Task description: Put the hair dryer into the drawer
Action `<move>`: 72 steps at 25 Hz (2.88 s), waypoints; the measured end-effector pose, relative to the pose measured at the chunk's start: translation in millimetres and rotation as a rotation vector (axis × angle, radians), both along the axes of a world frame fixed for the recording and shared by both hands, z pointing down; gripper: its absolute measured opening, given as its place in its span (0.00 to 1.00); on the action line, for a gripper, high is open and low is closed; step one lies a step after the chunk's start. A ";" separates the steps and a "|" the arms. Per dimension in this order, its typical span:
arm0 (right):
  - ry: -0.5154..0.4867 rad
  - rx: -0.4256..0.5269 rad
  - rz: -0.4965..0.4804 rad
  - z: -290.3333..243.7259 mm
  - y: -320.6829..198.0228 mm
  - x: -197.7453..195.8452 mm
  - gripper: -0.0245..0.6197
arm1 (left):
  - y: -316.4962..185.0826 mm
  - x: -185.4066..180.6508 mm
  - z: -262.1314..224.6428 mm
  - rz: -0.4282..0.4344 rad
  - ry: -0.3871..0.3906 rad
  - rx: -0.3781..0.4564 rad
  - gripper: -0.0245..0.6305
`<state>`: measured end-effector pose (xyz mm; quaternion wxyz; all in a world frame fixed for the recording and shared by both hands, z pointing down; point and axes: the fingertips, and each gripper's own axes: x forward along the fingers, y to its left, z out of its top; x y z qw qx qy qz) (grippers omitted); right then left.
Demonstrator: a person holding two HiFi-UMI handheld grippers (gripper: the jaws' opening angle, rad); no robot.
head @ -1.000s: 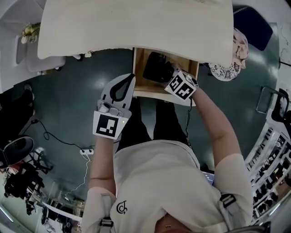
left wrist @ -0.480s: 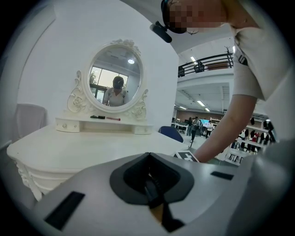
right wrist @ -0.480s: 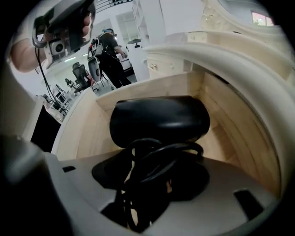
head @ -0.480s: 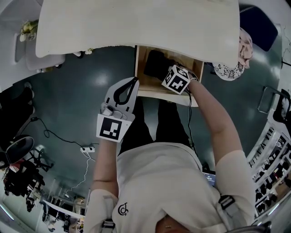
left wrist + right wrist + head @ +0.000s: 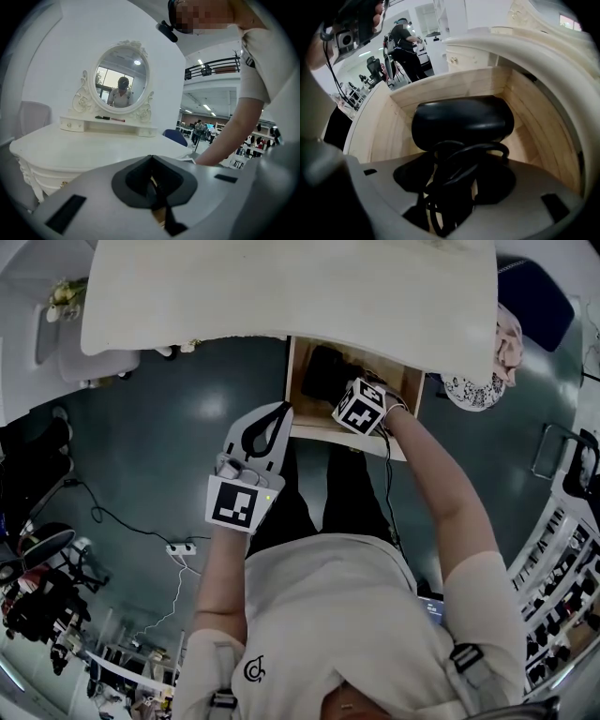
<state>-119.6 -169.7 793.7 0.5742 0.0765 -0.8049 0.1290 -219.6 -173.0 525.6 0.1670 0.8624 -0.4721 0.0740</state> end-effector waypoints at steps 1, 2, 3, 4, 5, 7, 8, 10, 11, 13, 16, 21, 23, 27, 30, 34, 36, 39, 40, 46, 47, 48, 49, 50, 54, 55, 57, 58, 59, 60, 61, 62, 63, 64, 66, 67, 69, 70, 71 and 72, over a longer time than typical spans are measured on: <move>0.007 0.005 0.007 0.3 1.3 0.8 0.43 | 0.4 -1.0 -1.6 -0.004 -0.001 0.000 0.06; 0.009 0.001 0.014 0.0 3.2 0.9 0.45 | 0.7 -2.4 -3.4 -0.009 0.000 -0.001 0.06; 0.007 -0.010 0.024 -1.0 5.4 0.1 0.52 | 0.9 -3.7 -5.3 -0.013 0.002 -0.001 0.06; 0.003 -0.020 0.037 -3.0 6.9 -1.1 0.61 | 1.2 -4.6 -7.2 -0.015 0.002 0.000 0.06; 0.001 -0.021 0.053 -5.7 6.8 -1.7 0.64 | 1.9 -5.0 -8.9 -0.014 0.000 0.002 0.06; 0.002 0.002 0.090 -12.6 2.4 0.0 0.63 | 3.6 -4.1 -12.5 -0.008 -0.005 0.011 0.06; 0.000 0.013 0.105 -17.2 0.1 1.6 0.64 | 4.2 -3.0 -14.9 -0.005 -0.005 0.016 0.06; -0.013 0.028 0.127 -29.4 -3.3 4.2 0.63 | 4.5 0.0 -21.0 -0.001 -0.005 0.025 0.06; -0.023 0.034 0.135 -36.9 -4.5 5.1 0.63 | 4.2 1.7 -24.9 0.002 -0.007 0.031 0.06; -0.046 0.048 0.149 -53.7 -6.5 6.8 0.56 | 3.2 5.9 -34.9 0.009 -0.013 0.048 0.06; -0.068 0.092 0.169 -78.1 -8.2 10.7 0.42 | 2.8 10.9 -50.3 0.017 -0.024 0.079 0.06; -0.163 0.217 0.252 -132.4 -18.3 9.3 0.09 | 5.6 17.6 -70.7 0.040 -0.057 0.126 0.06; -0.204 0.276 0.271 -156.7 -22.3 8.3 0.06 | 7.2 20.8 -78.7 0.048 -0.067 0.139 0.06; -0.352 0.331 0.284 -210.0 -23.0 2.9 0.05 | 5.4 20.9 -89.6 0.045 -0.108 0.147 0.06; -0.467 0.387 0.314 -255.1 -24.7 3.0 0.05 | 2.7 16.0 -101.3 0.031 -0.129 0.151 0.06; -0.596 0.476 0.383 -309.0 -30.4 11.3 0.05 | -2.2 11.0 -117.7 0.015 -0.142 0.176 0.06; -0.644 0.520 0.416 -331.6 -32.9 19.7 0.05 | -5.6 12.3 -128.5 0.015 -0.144 0.195 0.06; -0.734 0.525 0.497 -365.2 -38.7 32.2 0.05 | -12.4 12.3 -144.8 0.020 -0.145 0.223 0.06; -0.772 0.522 0.527 -377.7 -40.7 35.5 0.05 | -14.4 12.0 -150.0 0.023 -0.150 0.234 0.06; -0.886 0.631 0.597 -437.2 -50.5 58.8 0.05 | -23.7 10.8 -174.8 0.022 -0.179 0.268 0.06; -0.896 0.656 0.603 -444.3 -51.4 62.7 0.05 | -25.5 10.4 -178.4 0.017 -0.181 0.266 0.06; -0.905 0.682 0.607 -450.6 -51.7 66.5 0.05 | -27.1 10.1 -181.5 0.012 -0.183 0.263 0.06; -0.913 0.706 0.612 -456.0 -51.5 70.1 0.05 | -28.3 10.0 -184.4 0.009 -0.185 0.262 0.06; -0.921 0.727 0.616 -460.6 -51.0 73.3 0.05 | -29.3 10.2 -187.2 0.007 -0.186 0.263 0.06; -0.970 0.787 0.614 -476.3 -45.8 80.5 0.05 | -30.3 13.7 -198.1 0.013 -0.182 0.282 0.06; -0.978 0.795 0.610 -478.7 -44.4 81.3 0.05 | -30.3 15.4 -200.2 0.017 -0.177 0.285 0.06; -0.982 0.807 0.601 -481.1 -42.3 82.5 0.05 | -29.7 19.2 -203.0 0.025 -0.167 0.289 0.06; -0.981 0.812 0.595 -482.3 -41.6 82.6 0.05 | -29.4 20.8 -203.9 0.028 -0.164 0.292 0.06; -0.981 0.815 0.589 -483.3 -40.9 82.3 0.05 | -29.0 21.8 -204.9 0.028 -0.162 0.296 0.06; -0.981 0.816 0.585 -483.7 -40.2 82.0 0.05 | -28.6 22.1 -206.0 0.025 -0.162 0.301 0.06; -0.982 0.817 0.585 -483.6 -39.5 81.8 0.05 | -28.2 22.0 -207.2 0.020 -0.161 0.305 0.06; -0.981 0.817 0.585 -482.9 -38.7 81.7 0.05 | -27.7 21.8 -208.4 0.016 -0.161 0.309 0.06; -0.979 0.818 0.584 -482.2 -38.0 81.6 0.05 | -27.3 21.6 -209.7 0.012 -0.160 0.312 0.06; -0.975 0.821 0.579 -481.9 -37.4 81.1 0.05 | -26.9 21.4 -210.9 0.009 -0.160 0.313 0.06; -0.961 0.823 0.569 -480.0 -36.7 79.5 0.05 | -26.4 20.7 -212.9 0.005 -0.160 0.315 0.06; -0.955 0.821 0.568 -478.1 -36.4 78.7 0.05 | -26.2 20.0 -213.5 0.003 -0.160 0.314 0.06; -0.952 0.817 0.568 -475.3 -36.2 77.2 0.05 | -26.1 18.8 -213.6 -0.002 -0.159 0.310 0.06; -0.954 0.814 0.568 -474.7 -36.3 76.7 0.05 | -26.2 18.7 -213.2 -0.004 -0.158 0.308 0.06; -0.958 0.810 0.571 -474.0 -36.3 76.5 0.05 | -26.4 19.0 -212.7 -0.006 -0.155 0.306 0.06; -0.962 0.806 0.574 -473.4 -36.4 76.6 0.05 | -26.5 19.9 -212.4 -0.006 -0.151 0.305 0.06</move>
